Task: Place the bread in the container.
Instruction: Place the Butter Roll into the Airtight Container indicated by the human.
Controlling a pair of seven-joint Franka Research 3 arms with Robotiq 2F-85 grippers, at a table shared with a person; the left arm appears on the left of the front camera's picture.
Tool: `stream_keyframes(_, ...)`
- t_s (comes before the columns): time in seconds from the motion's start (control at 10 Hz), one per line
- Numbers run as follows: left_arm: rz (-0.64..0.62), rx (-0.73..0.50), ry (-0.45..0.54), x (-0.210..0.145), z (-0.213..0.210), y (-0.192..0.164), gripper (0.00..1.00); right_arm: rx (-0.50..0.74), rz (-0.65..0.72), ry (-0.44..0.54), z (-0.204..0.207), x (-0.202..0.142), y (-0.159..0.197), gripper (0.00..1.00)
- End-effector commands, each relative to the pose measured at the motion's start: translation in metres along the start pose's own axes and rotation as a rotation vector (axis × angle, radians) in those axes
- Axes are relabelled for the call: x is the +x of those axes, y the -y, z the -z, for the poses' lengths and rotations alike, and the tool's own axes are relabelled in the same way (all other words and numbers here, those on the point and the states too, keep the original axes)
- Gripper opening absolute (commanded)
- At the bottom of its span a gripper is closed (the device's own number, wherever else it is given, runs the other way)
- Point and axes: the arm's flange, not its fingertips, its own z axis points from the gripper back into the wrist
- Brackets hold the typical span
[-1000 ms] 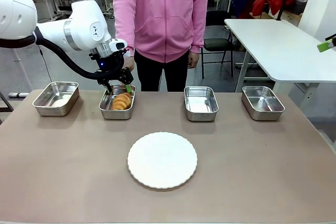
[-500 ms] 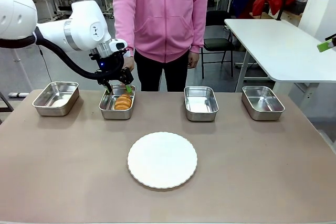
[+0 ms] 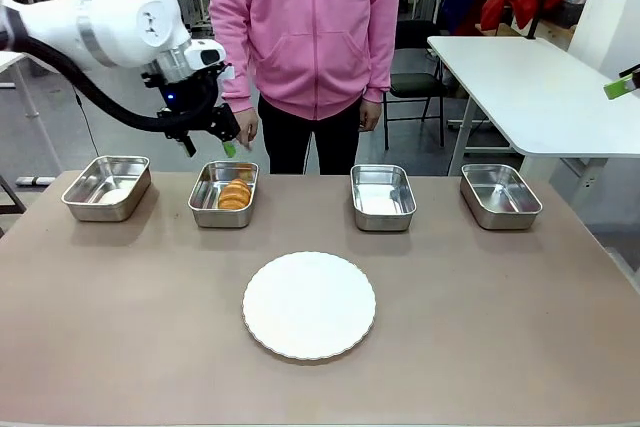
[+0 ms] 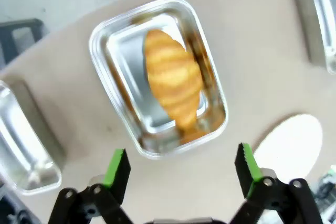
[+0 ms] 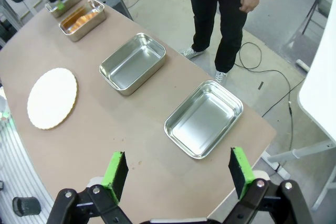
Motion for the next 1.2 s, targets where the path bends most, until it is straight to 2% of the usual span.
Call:
stream_keyframes(0.0, 0.030, 0.026, 0.049, -0.073, -0.016, 0.004, 1.00, 0.006, -0.004, 0.022, 0.000, 0.002, 0.000, 1.00)
stream_keyframes(0.2, 0.015, 0.043, 0.102, -0.126, -0.029, 0.012, 1.00, 0.006, -0.004, 0.022, 0.000, 0.002, 0.000, 1.00)
stream_keyframes(0.5, 0.011, 0.037, 0.100, -0.175, -0.023, 0.022, 1.00, 0.006, -0.004, 0.022, 0.000, 0.002, 0.000, 1.00)
stream_keyframes(0.7, 0.000, -0.001, 0.074, -0.191, -0.013, 0.020, 1.00, 0.006, -0.004, 0.022, 0.000, 0.002, 0.000, 1.00)
stream_keyframes(0.8, -0.018, -0.039, 0.100, -0.198, -0.011, 0.018, 1.00, 0.006, -0.004, 0.022, 0.000, 0.002, 0.000, 1.00)
stream_keyframes(0.9, -0.064, -0.036, 0.099, -0.203, -0.009, 0.016, 1.00, 0.006, -0.004, 0.022, 0.000, 0.002, 0.000, 1.00)
stream_keyframes(1.0, -0.022, 0.022, 0.058, -0.191, -0.012, 0.025, 1.00, 0.006, -0.004, 0.022, 0.000, 0.002, 0.000, 1.00)
stream_keyframes(1.1, -0.022, 0.022, 0.058, -0.191, -0.012, 0.025, 1.00, 0.006, -0.004, 0.022, 0.000, 0.002, 0.000, 1.00)
